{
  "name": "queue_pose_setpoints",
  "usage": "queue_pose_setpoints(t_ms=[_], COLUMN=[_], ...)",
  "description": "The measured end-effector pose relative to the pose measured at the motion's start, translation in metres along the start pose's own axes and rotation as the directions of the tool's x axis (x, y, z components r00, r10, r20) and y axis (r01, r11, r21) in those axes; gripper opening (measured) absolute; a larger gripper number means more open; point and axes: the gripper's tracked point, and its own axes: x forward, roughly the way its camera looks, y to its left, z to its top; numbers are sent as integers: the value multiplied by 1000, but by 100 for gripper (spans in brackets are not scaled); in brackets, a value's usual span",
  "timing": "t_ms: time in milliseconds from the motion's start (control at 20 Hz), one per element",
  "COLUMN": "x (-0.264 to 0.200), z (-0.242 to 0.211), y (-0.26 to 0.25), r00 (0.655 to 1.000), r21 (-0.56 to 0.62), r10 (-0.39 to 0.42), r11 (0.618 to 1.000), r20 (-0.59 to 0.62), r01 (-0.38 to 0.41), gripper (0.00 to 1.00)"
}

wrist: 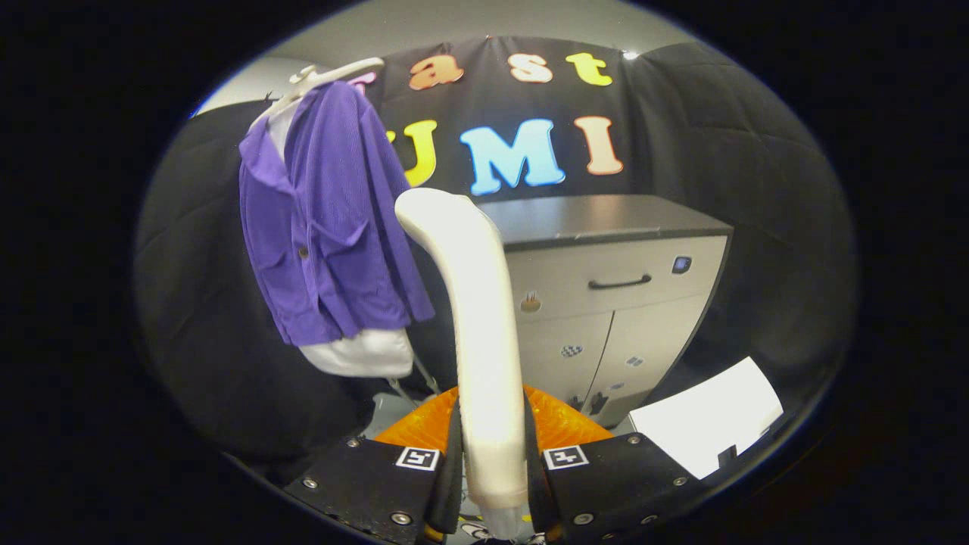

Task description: Iron the clothes twice with a garment steamer, once on the left side and once on the right side.

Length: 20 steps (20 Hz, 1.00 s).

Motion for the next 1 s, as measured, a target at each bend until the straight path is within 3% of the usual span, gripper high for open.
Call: queue_pose_setpoints(t_ms=[250,350,600,1000], x=[-41,-59,-106,-111], z=[83,108,132,98], y=[13,18,13,-15], r00=[969,942,859,888], r21=[-38,-75,-35,-22], r10=[55,62,21,-52], r11=[998,996,999,997], r20=[241,329,511,457], r01=[-48,-40,-4,70], gripper=[36,36,36,36])
